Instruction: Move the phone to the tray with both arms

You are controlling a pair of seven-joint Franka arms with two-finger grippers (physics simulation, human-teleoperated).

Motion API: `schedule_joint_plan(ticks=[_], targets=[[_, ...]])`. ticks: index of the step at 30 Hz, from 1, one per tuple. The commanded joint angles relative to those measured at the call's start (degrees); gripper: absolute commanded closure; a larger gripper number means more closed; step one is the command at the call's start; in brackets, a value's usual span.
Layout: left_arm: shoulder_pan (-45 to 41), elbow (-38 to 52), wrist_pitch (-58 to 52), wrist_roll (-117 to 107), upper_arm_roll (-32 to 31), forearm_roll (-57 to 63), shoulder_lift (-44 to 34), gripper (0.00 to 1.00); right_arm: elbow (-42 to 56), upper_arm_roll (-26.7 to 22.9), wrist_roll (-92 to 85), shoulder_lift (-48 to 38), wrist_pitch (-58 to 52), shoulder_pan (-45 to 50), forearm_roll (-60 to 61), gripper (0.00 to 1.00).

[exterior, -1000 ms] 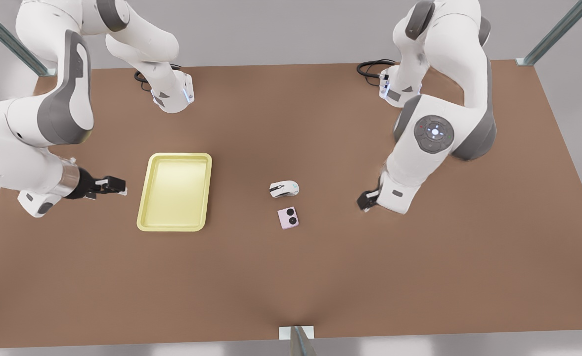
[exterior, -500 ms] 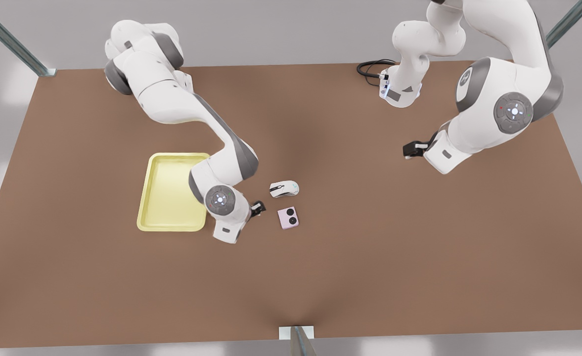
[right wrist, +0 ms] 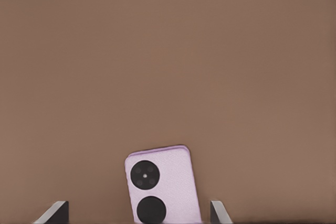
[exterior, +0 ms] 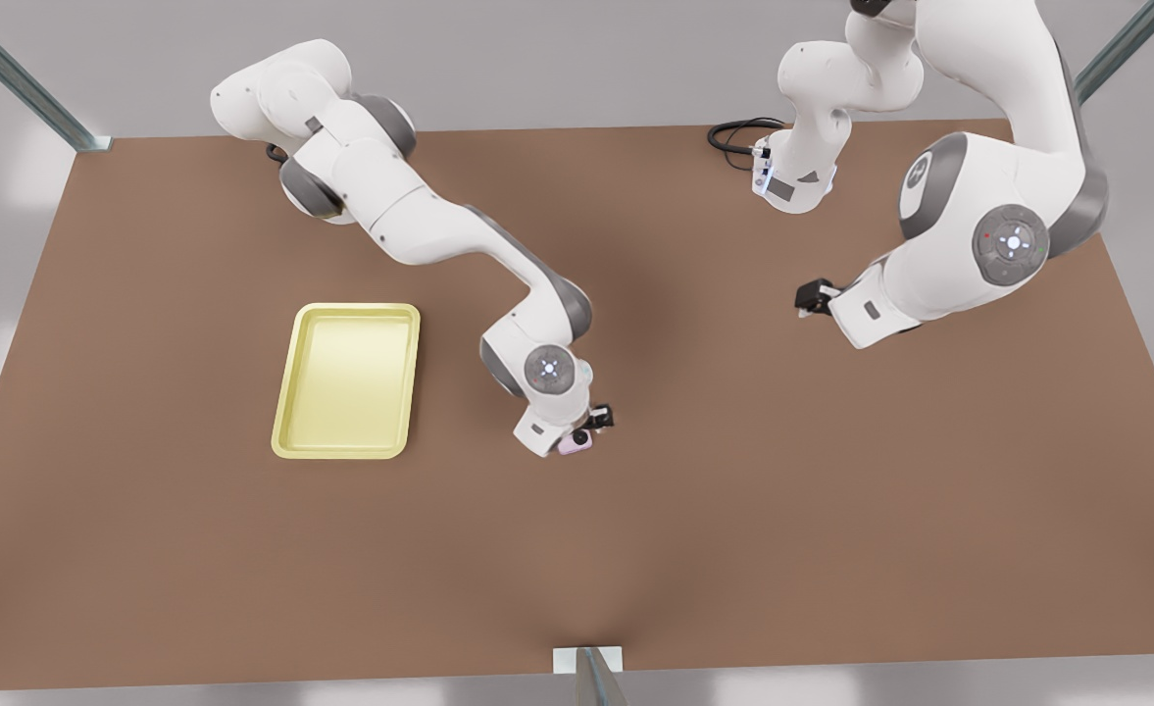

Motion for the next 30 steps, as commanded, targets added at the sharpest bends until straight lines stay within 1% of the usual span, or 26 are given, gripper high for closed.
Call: schedule_joint_plan(ticks=[1,2,6,7,10,11,13,17,20,21,23,29,30], targets=[[0.0,0.1,0.3,10.3,0.0,0.0,0.3,0.0,-0.7,0.0,9.1,-0.2,-0.9,-0.1,-0.6,0.0],[0.0,0.0,0.3,10.3,0.0,-0.1,0.3,0.0,-0.7,0.0,5.3,-0.2,-2.4,0.2,-2.8,0.0],[0.0,0.0,0.3,10.3,-0.1,-0.2,0.8,0.0,-2.2,0.0,0.7,0.5,-1.5,0.5,-2.9,0.0],[0.1,0.0,0.3,10.3,-0.1,-0.2,0.8,0.0,-2.3,0.0,0.2,0.7,0.0,0.5,-3.0,0.0],[0.0,0.0,0.4,10.3,-0.1,-0.2,0.8,0.0,-3.4,0.0,-13.0,1.1,2.1,0.0,-2.9,0.0],[0.0,0.0,0.4,10.3,-0.1,-0.2,1.1,0.0,-5.3,0.0,-13.1,1.1,5.4,0.3,-3.0,0.0],[0.1,0.0,0.4,10.3,0.0,-0.2,1.1,0.0,-5.3,0.0,-15.4,2.2,8.2,0.4,-2.9,0.0],[0.1,0.0,0.6,10.3,0.0,-0.2,1.0,0.0,-5.4,0.0,-23.0,2.6,8.4,0.0,-2.5,0.0],[0.0,0.0,0.6,10.3,-0.1,-0.2,1.1,0.0,-5.3,0.0,-23.2,3.1,8.6,0.0,-2.5,0.0],[0.1,0.0,0.6,10.3,-0.1,-0.2,1.1,0.0,-5.8,0.0,-23.1,3.2,12.1,0.0,-2.4,0.0],[0.1,0.1,0.4,10.3,-0.1,-0.2,0.1,0.0,-5.8,0.0,-23.2,3.4,12.3,0.0,-2.3,0.0],[0.1,1.2,1.9,10.6,0.6,0.4,1.1,0.0,-5.7,0.0,-23.5,3.8,12.5,0.3,-2.9,0.0],[0.1,1.8,1.4,10.7,0.0,1.3,0.1,0.0,-5.5,0.0,-23.7,3.9,12.7,0.3,-2.8,0.0]])
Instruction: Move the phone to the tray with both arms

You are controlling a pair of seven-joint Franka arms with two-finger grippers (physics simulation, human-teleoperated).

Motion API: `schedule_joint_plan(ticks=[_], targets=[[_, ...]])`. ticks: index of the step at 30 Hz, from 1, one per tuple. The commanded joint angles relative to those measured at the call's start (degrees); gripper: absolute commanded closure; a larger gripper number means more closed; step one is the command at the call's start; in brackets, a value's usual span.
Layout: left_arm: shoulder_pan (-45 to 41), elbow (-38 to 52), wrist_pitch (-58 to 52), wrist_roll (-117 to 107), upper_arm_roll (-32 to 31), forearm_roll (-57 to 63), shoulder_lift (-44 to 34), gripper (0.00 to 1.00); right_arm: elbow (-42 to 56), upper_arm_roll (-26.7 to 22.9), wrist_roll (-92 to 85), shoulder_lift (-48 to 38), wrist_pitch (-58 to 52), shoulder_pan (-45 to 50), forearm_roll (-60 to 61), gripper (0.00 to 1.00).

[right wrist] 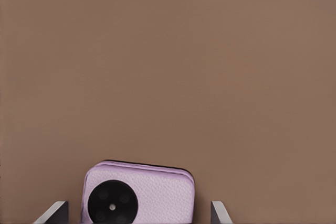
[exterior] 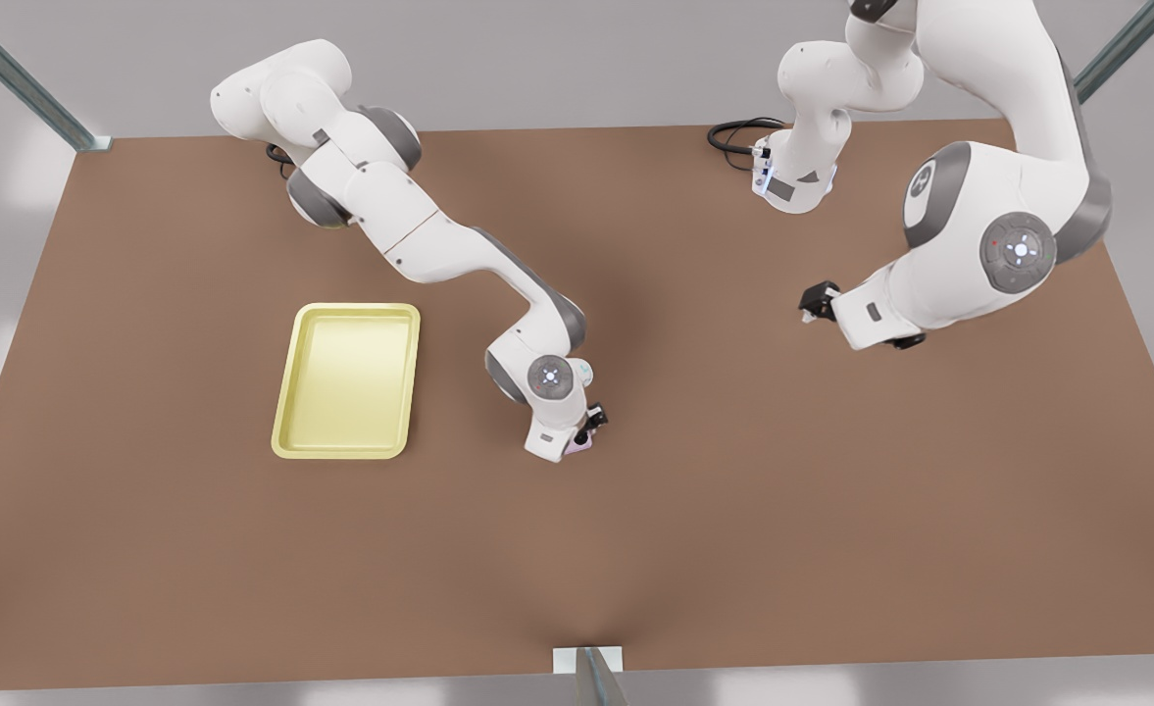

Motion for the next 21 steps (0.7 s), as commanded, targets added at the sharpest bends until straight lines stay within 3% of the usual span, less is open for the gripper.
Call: schedule_joint_plan(ticks=[1,21], targets=[[-0.1,0.5,-0.1,2.4,-0.2,0.8,-1.3,0.0,0.1,0.0,-8.6,0.0,1.2,0.3,0.0,0.0],[0.0,0.1,-1.7,3.0,0.7,1.1,-0.7,0.0,0.0,0.1,-3.8,0.2,-0.3,0.4,0.2,0.0]])
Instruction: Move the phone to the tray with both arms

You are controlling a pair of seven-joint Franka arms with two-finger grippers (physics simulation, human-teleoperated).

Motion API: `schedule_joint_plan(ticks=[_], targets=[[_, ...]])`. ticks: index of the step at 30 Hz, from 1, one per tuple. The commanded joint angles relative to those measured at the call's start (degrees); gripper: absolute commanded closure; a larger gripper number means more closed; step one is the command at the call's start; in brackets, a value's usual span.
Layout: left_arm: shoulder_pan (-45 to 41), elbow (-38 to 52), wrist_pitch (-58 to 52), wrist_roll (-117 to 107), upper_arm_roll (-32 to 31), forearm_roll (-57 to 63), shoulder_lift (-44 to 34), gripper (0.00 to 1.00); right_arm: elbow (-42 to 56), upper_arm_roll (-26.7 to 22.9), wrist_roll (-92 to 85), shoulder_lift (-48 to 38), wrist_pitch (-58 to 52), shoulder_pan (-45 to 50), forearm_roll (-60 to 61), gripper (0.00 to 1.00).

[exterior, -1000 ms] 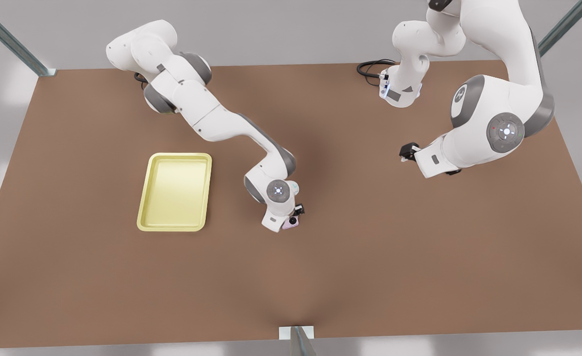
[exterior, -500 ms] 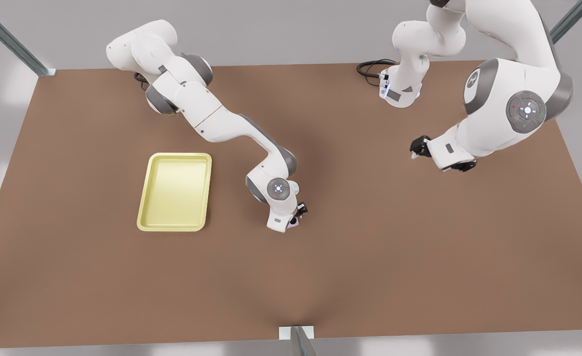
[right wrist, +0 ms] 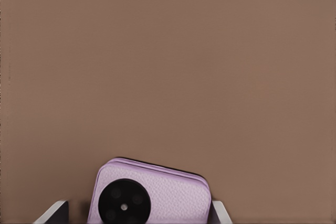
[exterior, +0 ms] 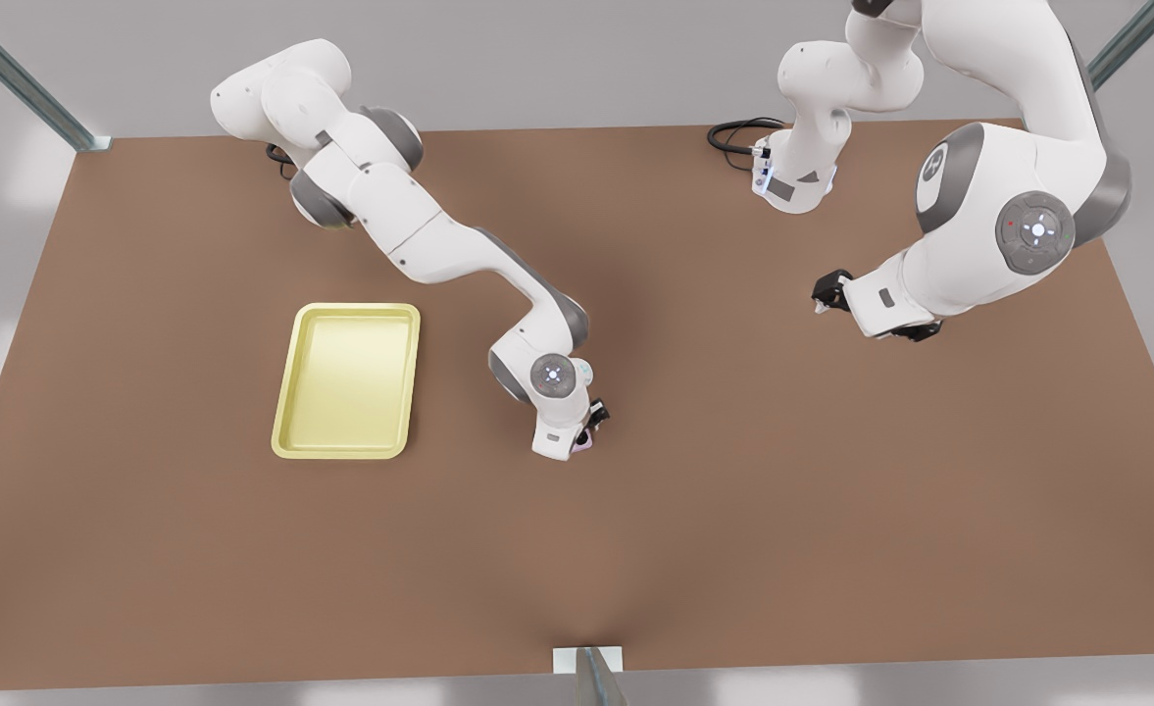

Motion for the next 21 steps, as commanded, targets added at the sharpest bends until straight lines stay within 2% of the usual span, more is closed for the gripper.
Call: schedule_joint_plan(ticks=[1,17,21], targets=[[0.0,0.0,-0.1,0.8,0.0,0.0,0.0,0.0,0.0,0.0,1.3,-0.1,-1.0,0.0,0.1,0.0],[0.0,0.2,-0.2,0.7,0.0,0.0,0.5,0.0,-0.9,0.1,7.2,-0.3,-2.0,0.0,0.0,0.0],[0.0,0.3,-0.2,0.7,0.0,0.0,0.5,0.0,-0.8,0.1,6.7,-0.4,-2.1,-0.1,-0.1,0.07]])
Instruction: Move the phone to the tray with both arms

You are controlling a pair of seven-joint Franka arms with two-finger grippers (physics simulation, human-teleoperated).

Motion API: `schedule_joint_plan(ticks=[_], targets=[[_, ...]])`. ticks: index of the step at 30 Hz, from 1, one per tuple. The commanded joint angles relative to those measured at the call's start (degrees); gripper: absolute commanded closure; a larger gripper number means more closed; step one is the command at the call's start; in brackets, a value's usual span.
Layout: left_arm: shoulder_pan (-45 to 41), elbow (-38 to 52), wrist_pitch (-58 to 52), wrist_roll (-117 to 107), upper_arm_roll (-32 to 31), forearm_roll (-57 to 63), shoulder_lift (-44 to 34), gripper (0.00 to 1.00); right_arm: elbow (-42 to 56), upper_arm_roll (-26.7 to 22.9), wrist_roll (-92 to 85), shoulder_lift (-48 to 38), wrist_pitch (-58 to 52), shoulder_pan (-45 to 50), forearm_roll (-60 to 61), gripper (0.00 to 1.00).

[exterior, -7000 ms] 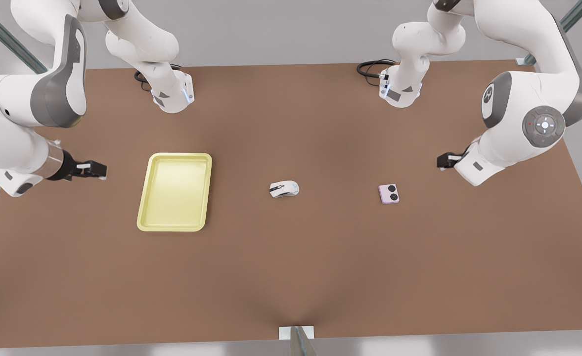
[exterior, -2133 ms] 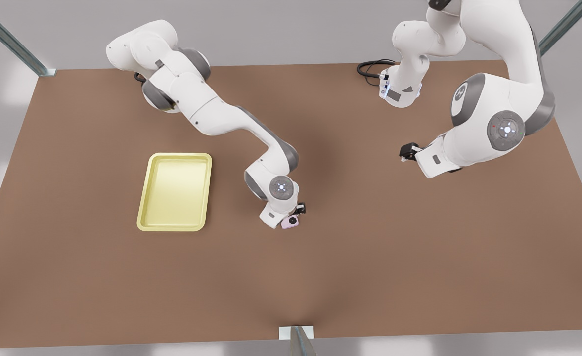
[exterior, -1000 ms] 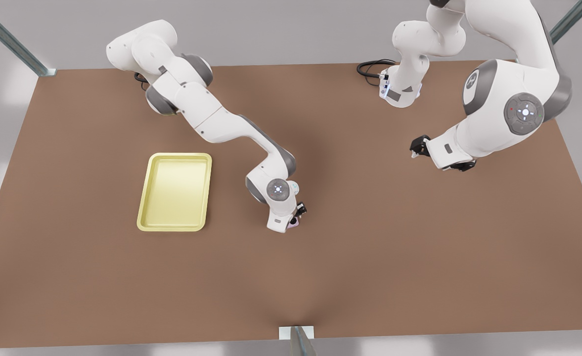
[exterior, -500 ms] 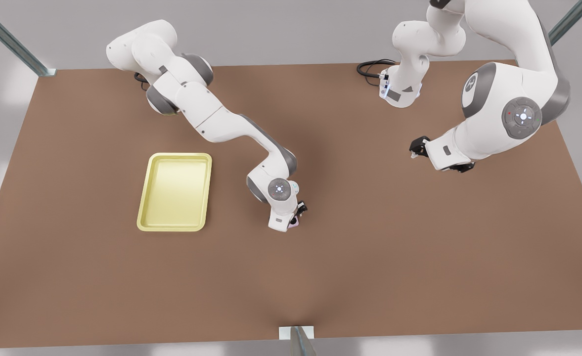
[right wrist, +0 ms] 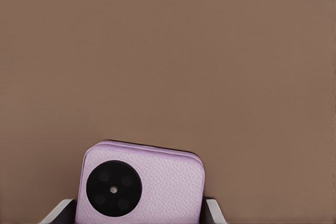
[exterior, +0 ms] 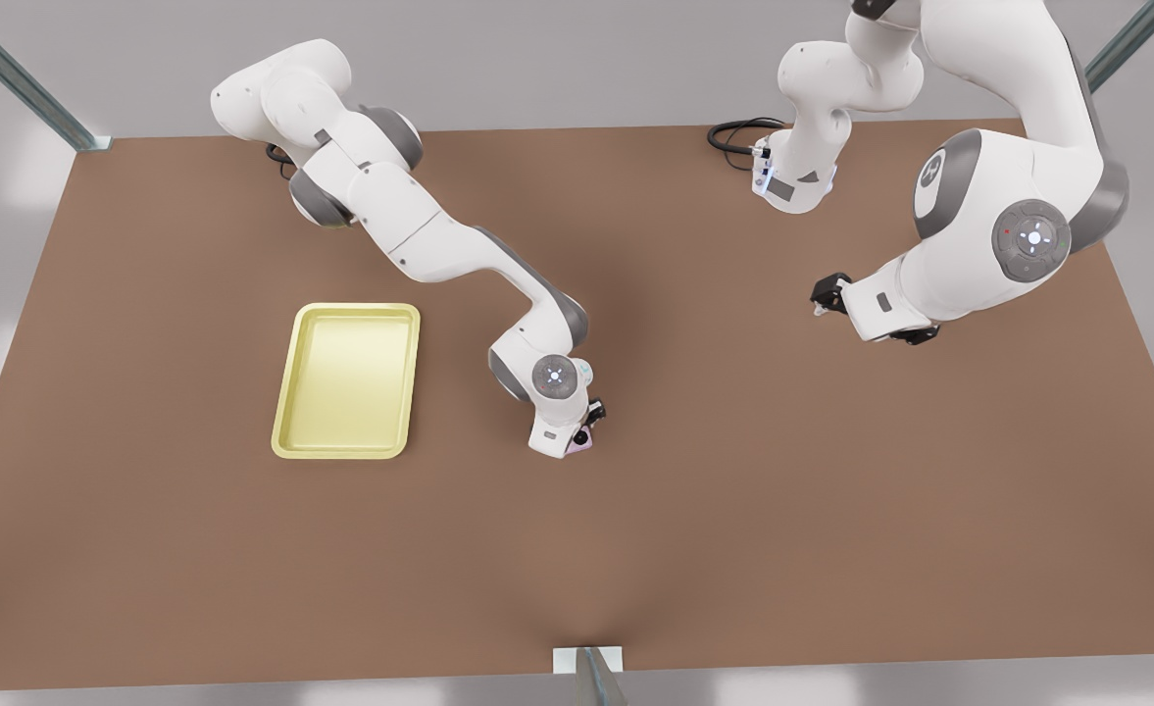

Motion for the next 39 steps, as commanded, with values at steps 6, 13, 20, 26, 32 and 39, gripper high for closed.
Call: schedule_joint_plan(ticks=[6,13,20,26,32,39], targets=[[0.0,0.0,0.1,0.1,0.0,0.0,0.0,0.0,0.1,0.0,2.6,-0.1,-0.1,0.0,-0.2,0.1],[0.0,0.0,0.0,0.1,0.0,0.0,0.0,0.0,0.6,-0.1,2.0,-0.5,-0.1,-0.7,-0.1,0.13],[0.0,0.0,0.2,0.1,0.0,0.0,0.2,0.0,-0.4,-0.1,3.0,-0.8,-0.1,-0.1,-0.3,0.0],[0.0,0.0,0.2,0.1,0.0,0.0,0.6,0.0,-0.5,-0.1,2.9,-0.8,0.0,-0.1,-0.3,0.0],[0.0,0.0,0.1,0.1,0.0,0.0,0.6,0.0,-0.1,-0.2,3.2,-1.0,-3.0,0.2,-0.2,0.0],[0.0,-0.1,0.1,0.0,0.0,0.0,0.6,0.0,-0.1,-0.1,6.0,-0.9,-2.8,0.1,-0.3,0.0]])
